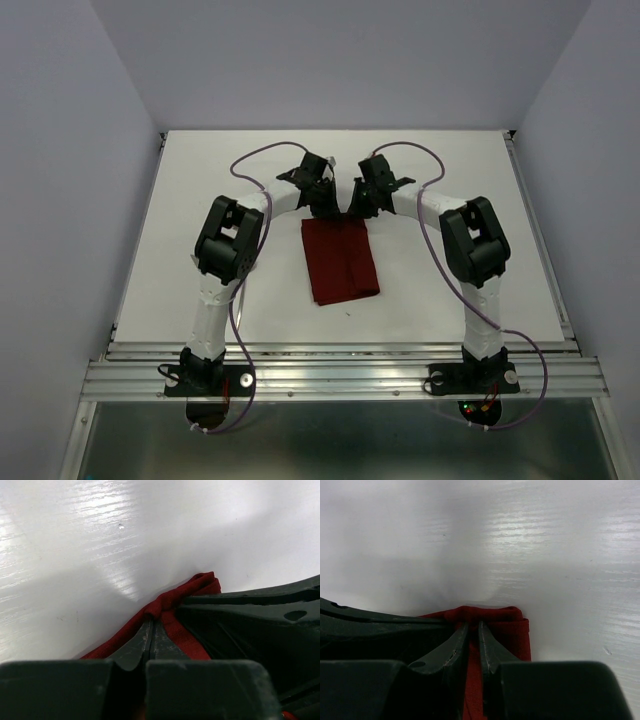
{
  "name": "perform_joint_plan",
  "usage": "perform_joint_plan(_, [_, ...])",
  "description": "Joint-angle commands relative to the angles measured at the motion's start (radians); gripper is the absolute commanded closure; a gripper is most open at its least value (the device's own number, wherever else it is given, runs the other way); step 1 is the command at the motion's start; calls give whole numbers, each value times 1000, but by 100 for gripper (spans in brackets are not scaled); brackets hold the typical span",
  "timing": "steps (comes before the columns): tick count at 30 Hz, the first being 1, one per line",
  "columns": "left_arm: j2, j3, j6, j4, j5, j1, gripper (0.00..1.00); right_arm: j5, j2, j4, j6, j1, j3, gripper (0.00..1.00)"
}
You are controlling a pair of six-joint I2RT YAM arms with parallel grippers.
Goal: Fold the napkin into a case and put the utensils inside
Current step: Smooth out the 2/3-rectangle-folded napkin at the center of the board.
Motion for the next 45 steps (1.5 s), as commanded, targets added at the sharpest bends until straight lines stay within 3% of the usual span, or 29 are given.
perform_joint_plan(1, [24,18,16,-9,-25,-5,100,14,-77,-16,-23,15,-19,82])
perform_joint_plan(8, [21,13,24,-2,-14,-5,100,101,-179,-31,-43,15,-65,81])
perform_joint_plan(15, [16,7,25,-2,-13,-4,100,84,-301,-24,-52,15,-191,81])
perform_joint_plan(23, [32,7,22,3,-3,-4,100,-19,-450,51,2,44,-471,82])
perform_joint_plan(26, [41,10,22,3,-2,-4,100,-46,-453,85,20,44,-533,89])
perform_joint_plan(34, [55,19,22,-2,1,-4,100,-42,-415,82,8,64,-610,99])
perform_joint_plan(41, [53,13,25,-5,-5,-4,100,-74,-623,99,3,64,-666,99])
perform_joint_plan(45, [56,15,25,-5,-5,-4,100,-192,-676,209,66,64,-776,99])
